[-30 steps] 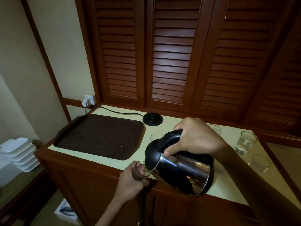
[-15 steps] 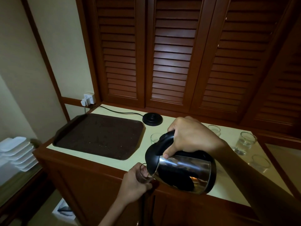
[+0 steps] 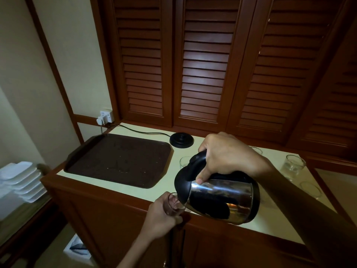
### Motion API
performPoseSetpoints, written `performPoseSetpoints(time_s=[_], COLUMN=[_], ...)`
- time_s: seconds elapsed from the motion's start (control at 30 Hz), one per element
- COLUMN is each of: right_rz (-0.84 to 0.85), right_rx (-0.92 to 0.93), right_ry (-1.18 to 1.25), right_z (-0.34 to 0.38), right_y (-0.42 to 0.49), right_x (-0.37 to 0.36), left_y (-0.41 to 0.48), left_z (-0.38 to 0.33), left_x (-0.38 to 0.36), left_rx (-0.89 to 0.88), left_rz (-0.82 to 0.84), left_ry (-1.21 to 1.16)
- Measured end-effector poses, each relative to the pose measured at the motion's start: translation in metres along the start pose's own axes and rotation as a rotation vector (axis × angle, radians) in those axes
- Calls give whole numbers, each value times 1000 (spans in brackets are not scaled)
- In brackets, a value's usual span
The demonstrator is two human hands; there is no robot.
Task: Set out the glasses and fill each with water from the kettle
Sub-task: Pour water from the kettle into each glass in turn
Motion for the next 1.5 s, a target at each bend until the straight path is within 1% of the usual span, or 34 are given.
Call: performPoseSetpoints(time_s=[0.3,0.5,0.93,1.1,1.27,1.5], right_rz=[44,42,63,18,36,67], right_rx=[-3,11,-5,24,27,34], right_ry=[-13,-51,-110,-105,-107,-89], right_z=[3,8,6,7,7,8], right_y=[-3,-4,-1,-2,-1,-1], right_x=[6,7,5,7,7,8], left_y=[-4,-7,-6,-6,-5,-6], left_z=[-5,-8,-5,-2,-1,-1], left_x=[-1,-5,-9,-11,-12,-13], left_rx=[15,29,64,60,80,55], left_rz=[32,65,63,74,88,86], left_ry=[8,-11,-72,-72,-89,-47])
Point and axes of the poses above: each hand's wrist, its own y-axis towards the middle knuckle, its own x-axis out of the back of the hand, z = x × y, the point moved 3 cm from there along y, towards the middle knuckle, and after that the axes turned 1 degree about -y, right-handed, at the moved point
